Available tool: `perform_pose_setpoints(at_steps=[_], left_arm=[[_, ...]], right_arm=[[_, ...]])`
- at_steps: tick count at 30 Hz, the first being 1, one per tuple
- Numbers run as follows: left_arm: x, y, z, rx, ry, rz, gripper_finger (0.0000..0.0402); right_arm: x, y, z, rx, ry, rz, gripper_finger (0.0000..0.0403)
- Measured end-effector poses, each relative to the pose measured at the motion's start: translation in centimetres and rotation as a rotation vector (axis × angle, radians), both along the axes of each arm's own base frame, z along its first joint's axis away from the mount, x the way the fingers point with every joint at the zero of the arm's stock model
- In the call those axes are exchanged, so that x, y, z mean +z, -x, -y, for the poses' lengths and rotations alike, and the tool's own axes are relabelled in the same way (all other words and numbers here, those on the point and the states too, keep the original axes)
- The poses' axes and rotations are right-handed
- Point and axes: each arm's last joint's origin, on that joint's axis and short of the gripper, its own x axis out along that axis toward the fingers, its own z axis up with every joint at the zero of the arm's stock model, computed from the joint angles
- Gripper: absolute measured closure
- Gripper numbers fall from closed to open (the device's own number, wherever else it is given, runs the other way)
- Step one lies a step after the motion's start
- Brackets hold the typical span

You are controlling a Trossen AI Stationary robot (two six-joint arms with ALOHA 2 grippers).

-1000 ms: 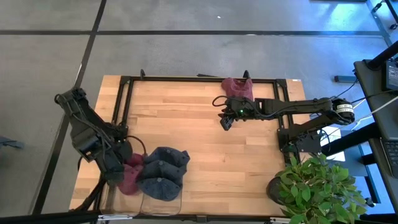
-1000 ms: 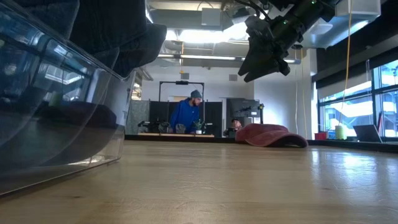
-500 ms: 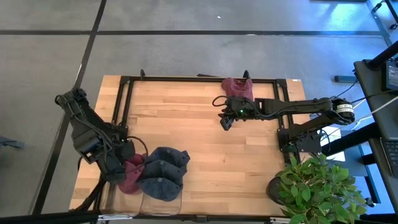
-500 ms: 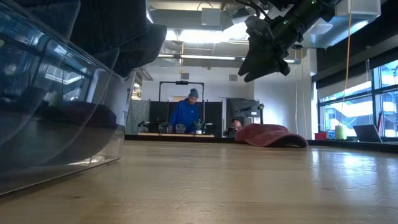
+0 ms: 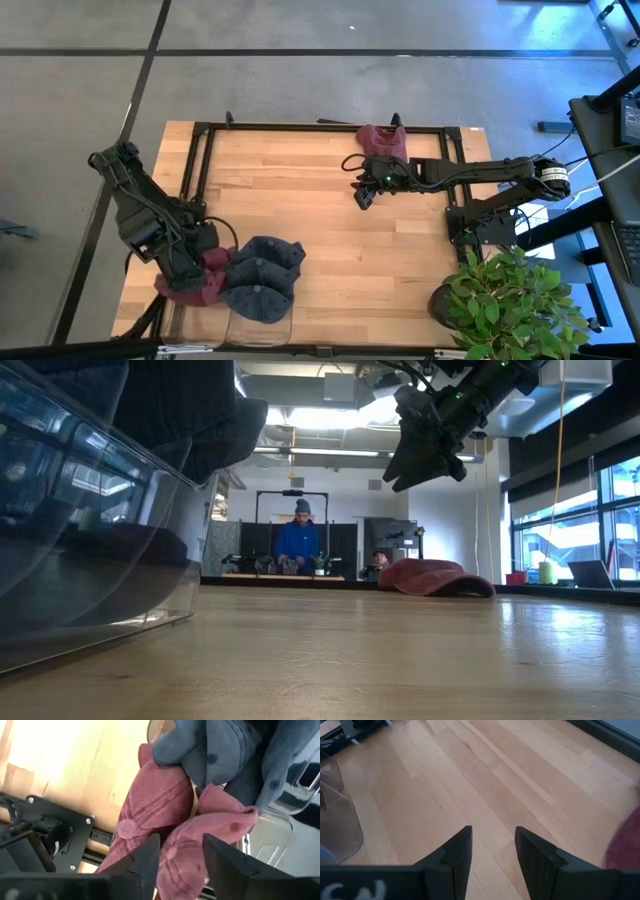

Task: Pick & Place hat
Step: Put the red cap into the left transparent bin

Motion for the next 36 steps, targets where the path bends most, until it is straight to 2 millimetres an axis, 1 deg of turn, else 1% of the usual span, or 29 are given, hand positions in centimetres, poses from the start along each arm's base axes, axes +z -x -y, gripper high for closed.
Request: perform_pose_setpoints(at_steps=[4, 8, 11, 16, 20, 22, 29, 32, 34, 36], left_arm=[[0.5, 0.2, -0.8, -0.013, -0.014, 0.053, 0.0237], [1.3, 0.4, -2.5, 0.018, -0.036, 0.141, 0.0234], [1.8, 0.1, -4.1, 0.054, -0.067, 0.197, 0.0235], [2.7, -0.7, -7.0, 0.081, -0.144, 0.300, 0.0237], [3.6, -1.9, -9.5, 0.059, -0.171, 0.411, 0.0235], [4.2, -2.5, -10.8, 0.037, -0.187, 0.479, 0.0236], [6.3, -5.0, -16.2, -0.029, -0.256, 0.744, 0.0236], [6.9, -5.5, -18.7, -0.012, -0.321, 0.812, 0.0237], [7.2, -5.6, -20.2, 0.020, -0.366, 0.839, 0.0237], [7.4, -5.6, -21.5, 0.042, -0.408, 0.880, 0.0236]], right_arm=[[0.0, 0.0, 0.0, 0.000, 0.000, 0.000, 0.0252], [0.0, 0.0, 0.0, -0.019, -0.017, 0.007, 0.0252], [0.0, 0.1, 0.3, -0.128, -0.063, 0.034, 0.0252], [0.0, 0.2, 0.6, -0.252, -0.054, 0.055, 0.0252], [0.0, 0.2, 1.0, -0.354, -0.194, 0.120, 0.0252], [0.0, 0.3, 1.2, -0.372, -0.238, 0.133, 0.0252], [0.3, 0.0, 1.2, -0.350, -0.217, 0.166, 0.0252], [0.4, 0.0, 1.5, -0.437, -0.201, 0.200, 0.0252], [0.2, 0.2, 2.0, -0.520, -0.204, 0.211, 0.0252], [-0.6, 0.7, 2.6, -0.615, -0.207, 0.221, 0.0252]])
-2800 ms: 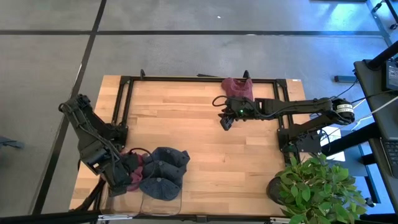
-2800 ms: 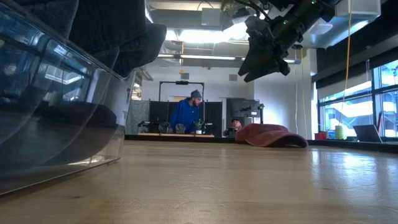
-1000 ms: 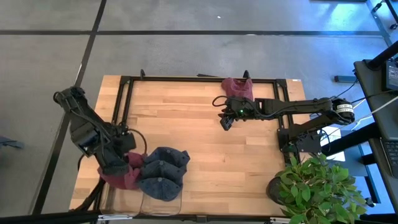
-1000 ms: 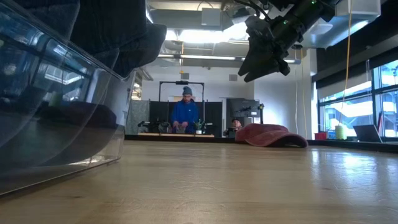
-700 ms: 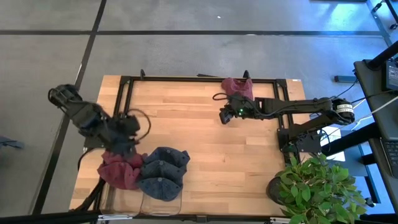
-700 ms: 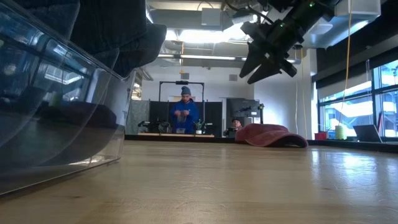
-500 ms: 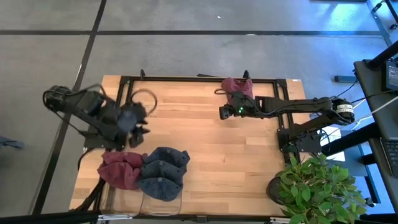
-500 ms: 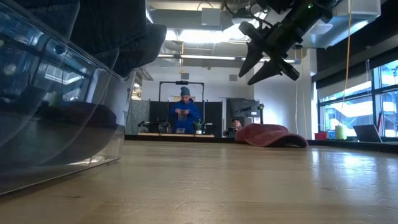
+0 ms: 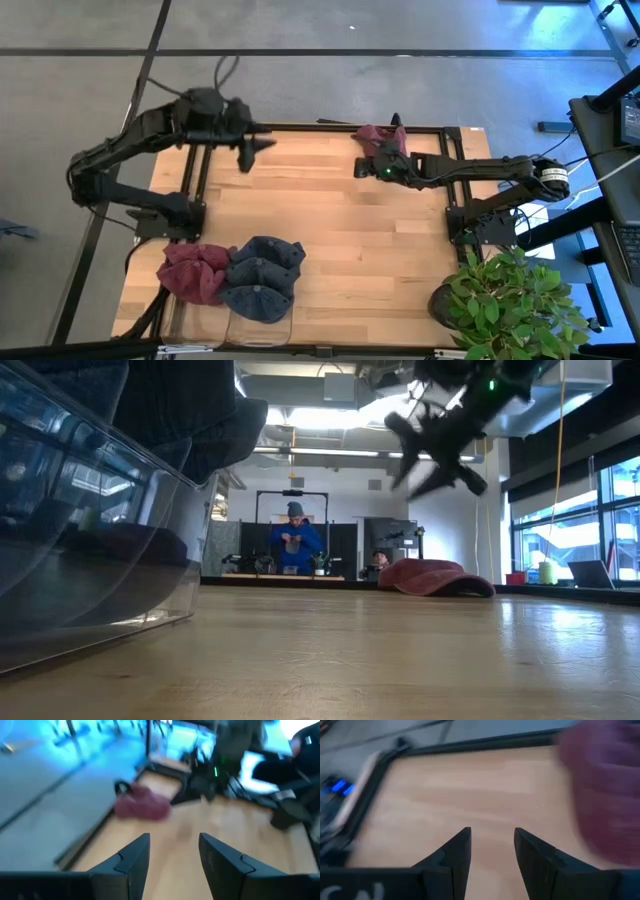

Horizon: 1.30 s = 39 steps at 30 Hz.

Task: Pick & Place hat
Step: Put the red cap into the left transparent bin

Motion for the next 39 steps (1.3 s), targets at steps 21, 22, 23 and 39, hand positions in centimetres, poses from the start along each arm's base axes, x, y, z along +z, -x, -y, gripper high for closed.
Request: perform_pose_setpoints(at_steps=[21, 22, 23, 39], left_arm=[[-5.1, -1.0, -7.4, 0.049, -0.175, 0.283, 0.0236], [-5.0, -1.0, -7.4, 0.048, -0.192, 0.284, 0.0236], [-4.9, -0.9, -7.5, 0.048, -0.205, 0.284, 0.0237], [-5.0, -0.8, -7.7, 0.022, -0.312, 0.236, 0.0237]], right_arm=[[-5.2, 3.2, 0.9, -0.176, -0.142, -0.158, 0.0252], [-5.2, 3.2, 0.8, -0.171, -0.152, -0.155, 0.0252], [-5.3, 3.2, 0.8, -0.174, -0.163, -0.149, 0.0252], [-5.8, 4.1, 0.9, -0.377, -0.257, -0.126, 0.0173]])
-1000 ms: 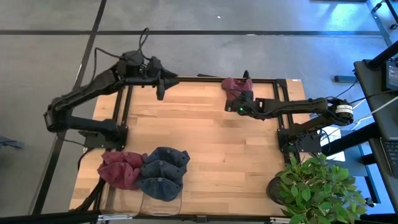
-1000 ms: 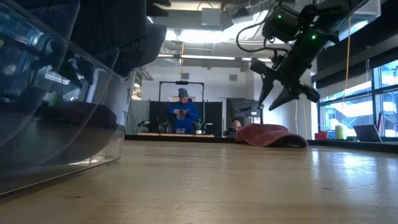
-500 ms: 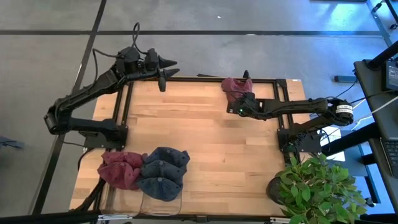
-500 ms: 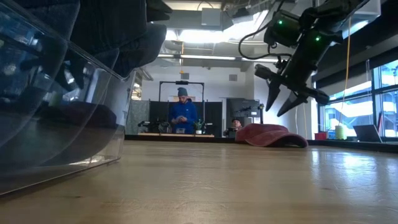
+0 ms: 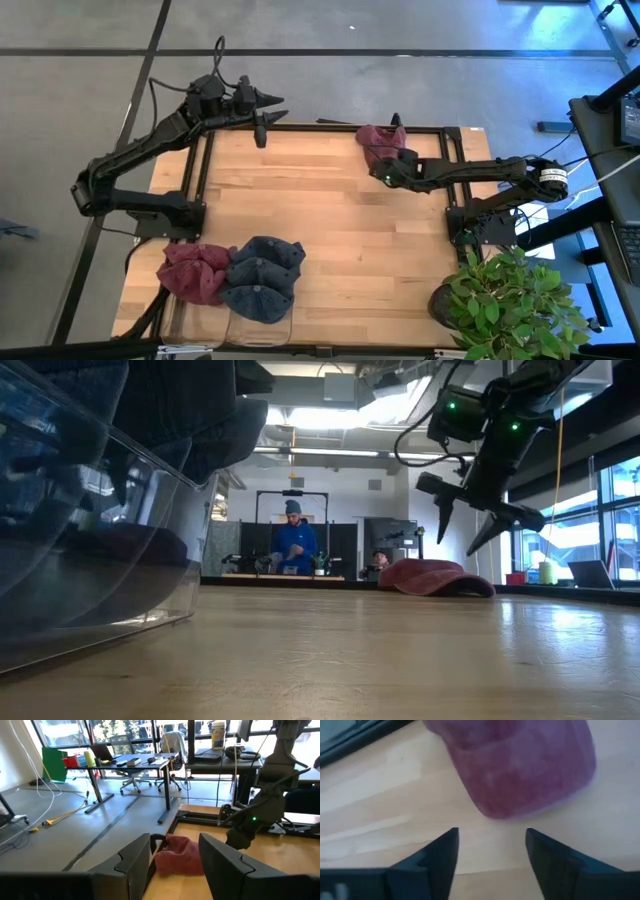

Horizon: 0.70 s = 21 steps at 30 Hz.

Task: Pick & Place hat
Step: Put the red cap into the left transparent bin

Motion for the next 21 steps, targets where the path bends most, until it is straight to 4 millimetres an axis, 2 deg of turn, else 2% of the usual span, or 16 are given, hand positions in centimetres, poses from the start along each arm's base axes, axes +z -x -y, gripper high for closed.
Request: perform_pose_setpoints(at_steps=[7, 15, 21], left_arm=[[-0.4, 0.2, -0.3, 0.015, 0.025, -0.032, 0.0236], [-0.5, 0.2, -0.3, 0.013, 0.023, -0.041, 0.0236], [-0.5, 0.2, -0.3, 0.013, 0.023, -0.041, 0.0236]], right_arm=[[-0.5, 0.3, -0.2, -0.038, -0.044, -0.028, 0.0123], [-2.3, -0.5, -0.1, -0.071, -0.086, -0.056, 0.0118], [-2.5, -0.6, 0.2, -0.132, -0.062, -0.040, 0.0118]])
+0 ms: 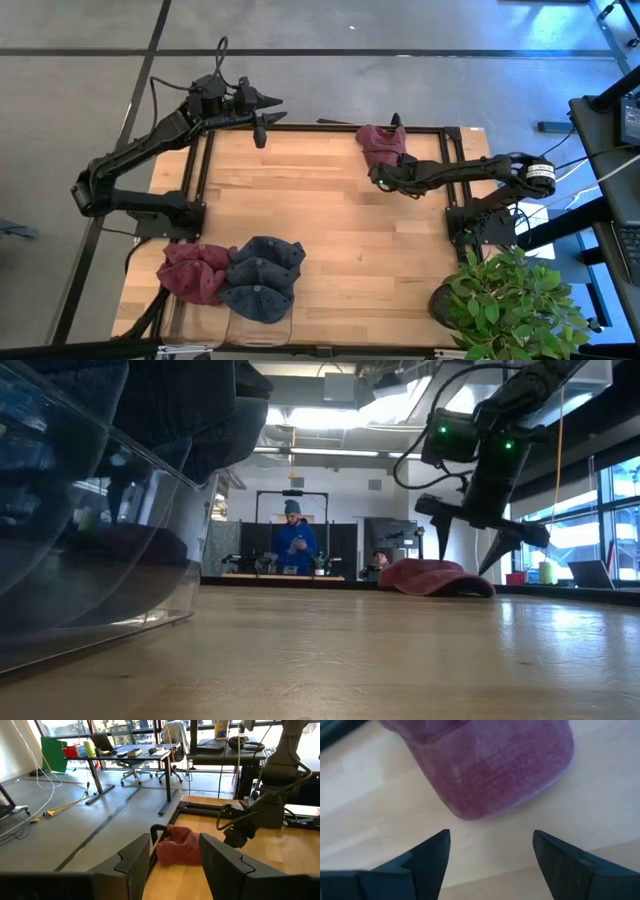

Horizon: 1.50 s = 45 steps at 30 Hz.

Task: Pick & Place hat
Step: Put the red cap into the left transparent bin

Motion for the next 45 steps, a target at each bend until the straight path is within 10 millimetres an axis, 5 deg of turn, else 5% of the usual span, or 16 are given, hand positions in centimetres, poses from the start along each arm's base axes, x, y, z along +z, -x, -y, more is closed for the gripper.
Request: perform_pose_setpoints(at_steps=[11, 30, 45], left_arm=[[0.0, 0.0, 0.0, -0.001, -0.001, 0.000, 0.0236], [0.0, 0.0, 0.0, 0.001, 0.009, 0.004, 0.0237], [0.0, 0.0, 0.0, 0.001, 0.009, 0.002, 0.0236]], right_arm=[[-3.3, 0.8, -0.2, -0.052, 0.069, 0.296, 0.0118], [-3.6, 2.3, 2.0, -0.264, 0.195, 0.247, 0.0121], [-4.0, 2.4, 2.9, -0.301, 0.248, 0.206, 0.0312]])
